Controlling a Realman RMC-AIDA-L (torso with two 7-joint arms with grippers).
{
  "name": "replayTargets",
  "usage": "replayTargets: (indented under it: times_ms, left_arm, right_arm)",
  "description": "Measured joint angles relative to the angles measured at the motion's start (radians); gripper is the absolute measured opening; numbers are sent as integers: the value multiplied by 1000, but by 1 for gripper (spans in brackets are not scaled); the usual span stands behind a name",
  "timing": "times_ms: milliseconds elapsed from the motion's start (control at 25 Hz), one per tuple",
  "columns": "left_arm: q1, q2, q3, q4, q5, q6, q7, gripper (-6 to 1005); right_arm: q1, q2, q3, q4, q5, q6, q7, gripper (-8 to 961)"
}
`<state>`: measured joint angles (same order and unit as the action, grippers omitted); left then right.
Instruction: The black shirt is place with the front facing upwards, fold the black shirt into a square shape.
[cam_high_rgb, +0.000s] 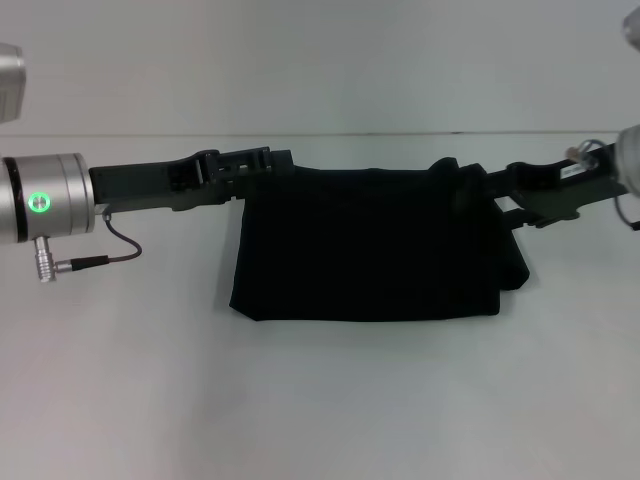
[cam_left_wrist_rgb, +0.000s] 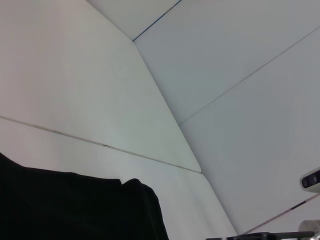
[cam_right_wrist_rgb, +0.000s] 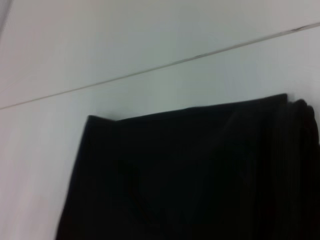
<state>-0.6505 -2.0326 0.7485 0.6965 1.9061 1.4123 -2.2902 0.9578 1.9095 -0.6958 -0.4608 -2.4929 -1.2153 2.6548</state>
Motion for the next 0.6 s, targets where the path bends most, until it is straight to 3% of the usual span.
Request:
replayTargets:
  times_ms: [400,600]
  left_arm:
    - [7,-2,-1,0,-1,-27,7,953]
    - [7,-2,-1,0,-1,-33,10,951]
  right_arm:
    - [24,72,-39,52,1,183,-4,928]
    - [38,90,-77,96,0,252,8,927]
